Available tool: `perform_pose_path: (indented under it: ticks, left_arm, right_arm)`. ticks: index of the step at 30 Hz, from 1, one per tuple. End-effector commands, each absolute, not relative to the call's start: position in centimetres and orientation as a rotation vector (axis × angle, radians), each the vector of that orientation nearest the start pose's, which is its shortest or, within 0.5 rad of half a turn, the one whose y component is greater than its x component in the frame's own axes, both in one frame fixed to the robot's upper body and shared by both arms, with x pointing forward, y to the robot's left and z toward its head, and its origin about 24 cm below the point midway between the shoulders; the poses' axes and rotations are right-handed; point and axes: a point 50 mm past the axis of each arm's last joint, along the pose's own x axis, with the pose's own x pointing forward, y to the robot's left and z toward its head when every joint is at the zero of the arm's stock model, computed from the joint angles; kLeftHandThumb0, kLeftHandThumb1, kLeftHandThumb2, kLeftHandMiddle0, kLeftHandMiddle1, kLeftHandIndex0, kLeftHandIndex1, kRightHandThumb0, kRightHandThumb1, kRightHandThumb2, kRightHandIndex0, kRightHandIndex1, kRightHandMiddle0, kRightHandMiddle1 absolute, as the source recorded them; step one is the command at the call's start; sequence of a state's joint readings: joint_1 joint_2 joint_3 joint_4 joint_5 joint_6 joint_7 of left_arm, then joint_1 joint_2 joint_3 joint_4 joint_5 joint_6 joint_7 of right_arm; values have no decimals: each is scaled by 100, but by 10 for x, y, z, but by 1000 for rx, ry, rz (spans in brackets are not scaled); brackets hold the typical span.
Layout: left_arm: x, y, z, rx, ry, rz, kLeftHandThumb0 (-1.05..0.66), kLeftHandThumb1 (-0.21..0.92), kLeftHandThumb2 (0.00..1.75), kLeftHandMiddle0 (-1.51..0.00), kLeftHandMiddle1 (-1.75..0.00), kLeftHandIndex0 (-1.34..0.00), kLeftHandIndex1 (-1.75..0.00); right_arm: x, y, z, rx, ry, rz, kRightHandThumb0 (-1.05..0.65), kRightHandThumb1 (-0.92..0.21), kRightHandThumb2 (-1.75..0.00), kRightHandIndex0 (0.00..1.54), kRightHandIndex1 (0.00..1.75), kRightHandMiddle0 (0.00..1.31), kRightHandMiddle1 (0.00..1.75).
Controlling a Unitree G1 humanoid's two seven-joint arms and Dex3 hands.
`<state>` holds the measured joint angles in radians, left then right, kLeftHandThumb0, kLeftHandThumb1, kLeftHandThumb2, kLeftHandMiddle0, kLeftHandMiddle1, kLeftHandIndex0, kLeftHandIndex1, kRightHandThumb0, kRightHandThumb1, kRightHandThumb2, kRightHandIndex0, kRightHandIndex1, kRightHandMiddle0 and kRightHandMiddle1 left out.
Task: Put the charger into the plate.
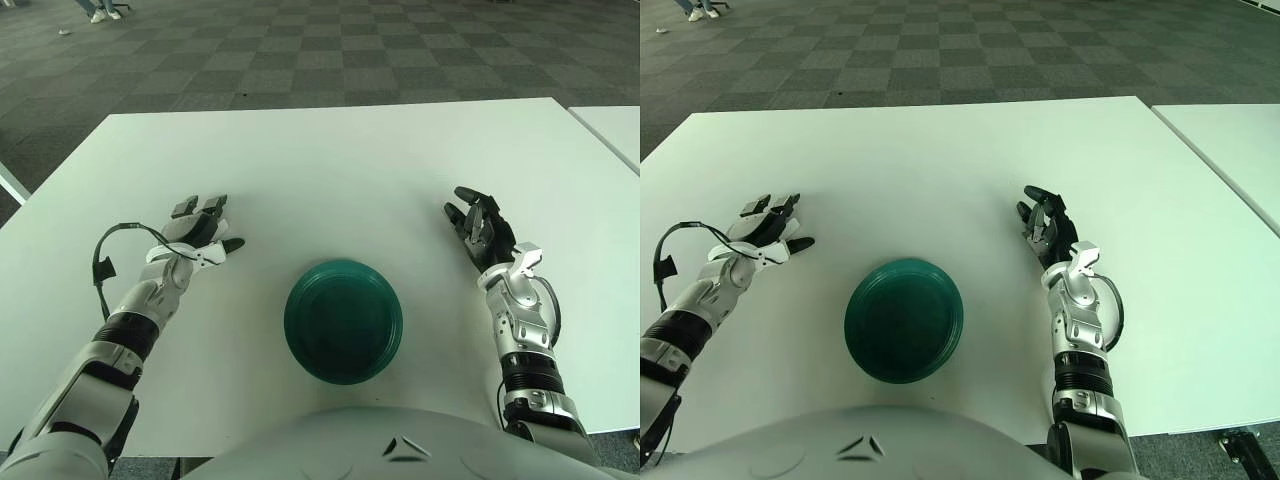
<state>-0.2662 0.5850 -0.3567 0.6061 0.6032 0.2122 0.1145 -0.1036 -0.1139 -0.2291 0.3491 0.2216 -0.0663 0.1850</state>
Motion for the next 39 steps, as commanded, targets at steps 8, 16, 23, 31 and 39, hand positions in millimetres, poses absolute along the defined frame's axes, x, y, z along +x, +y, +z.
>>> perform_pose_path:
  ticks: [8,16,23,31,39]
  left_arm:
    - [227,281,-38,1304,740,-287,-105,91,10,0,0,-2,-1]
    - [221,295,-25,1364,759,-322,-104,89,4,-7,-4,-1,-27]
    - [219,305,-13,1406,797,-367,-99,90,3,-6,-28,0,-55]
    - [218,315,-15,1373,840,-352,-100,92,14,-1,-66,0,-65]
    - [220,318,-18,1316,825,-271,-89,90,18,-11,-84,0,-88]
  right_arm:
    - [241,-216,-28,195,284,-93,-69,-92,-82,34,9,0,102]
    - [241,-216,-28,195,284,-93,-69,-92,-82,34,8,0,102]
    - [241,-215,-28,195,284,-93,-69,-92,-82,34,8,0,102]
    - [243,-216,-28,195,285,-93,-69,-92,-82,34,8,0,102]
    - [246,-220,-27,194,286,-94,-69,-92,-82,35,8,0,102]
